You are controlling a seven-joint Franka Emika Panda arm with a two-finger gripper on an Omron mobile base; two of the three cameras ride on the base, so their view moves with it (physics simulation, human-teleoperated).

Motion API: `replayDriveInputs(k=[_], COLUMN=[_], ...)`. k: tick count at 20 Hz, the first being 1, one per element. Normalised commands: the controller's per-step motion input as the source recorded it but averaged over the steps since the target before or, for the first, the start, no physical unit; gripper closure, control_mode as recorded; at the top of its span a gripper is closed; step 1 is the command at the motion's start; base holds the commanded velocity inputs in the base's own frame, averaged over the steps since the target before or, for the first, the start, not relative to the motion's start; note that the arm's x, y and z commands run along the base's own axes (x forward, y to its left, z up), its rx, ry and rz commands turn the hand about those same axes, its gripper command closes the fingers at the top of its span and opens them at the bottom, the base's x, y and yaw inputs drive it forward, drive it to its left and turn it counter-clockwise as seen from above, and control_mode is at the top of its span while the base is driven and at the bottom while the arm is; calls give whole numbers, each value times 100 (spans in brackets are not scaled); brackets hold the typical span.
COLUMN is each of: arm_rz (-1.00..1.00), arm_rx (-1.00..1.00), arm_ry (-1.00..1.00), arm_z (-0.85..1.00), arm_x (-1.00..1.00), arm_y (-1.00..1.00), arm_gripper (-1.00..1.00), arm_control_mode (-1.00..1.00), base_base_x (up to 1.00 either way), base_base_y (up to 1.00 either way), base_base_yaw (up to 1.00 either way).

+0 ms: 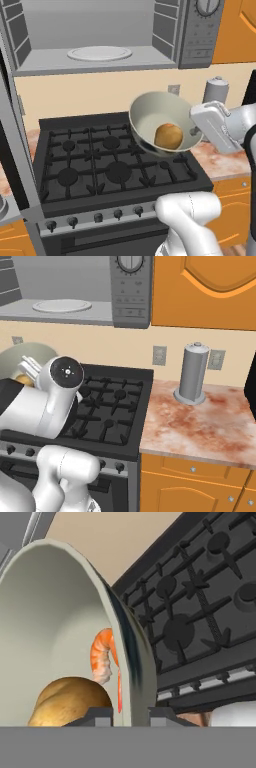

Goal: The microwave is finished heating the shrimp and potato. Take the bowl containing the food and place it on the dining counter.

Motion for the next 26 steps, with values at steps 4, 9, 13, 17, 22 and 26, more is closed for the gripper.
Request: replayDriveInputs(k=[4, 9, 13, 17, 22, 26], arm_rz=[0, 0, 0, 0, 0, 0], arm_rx=[0, 0, 0, 0, 0, 0], arm_ry=[0, 0, 0, 0, 0, 0], arm_z=[0, 0, 0, 0, 0, 0], arm_x=[0, 0, 0, 0, 0, 0], arm_y=[4, 0, 0, 0, 0, 0], arm_gripper=[100, 100, 100, 100, 100, 100], arm_control_mode=[-100, 100, 100, 100, 100, 100], base_base_x=[0, 0, -34, -55, -62, -34], base_base_y=[0, -22, -98, -77, -24, 0], base_base_yaw=[0, 3, 16, 51, 90, 100])
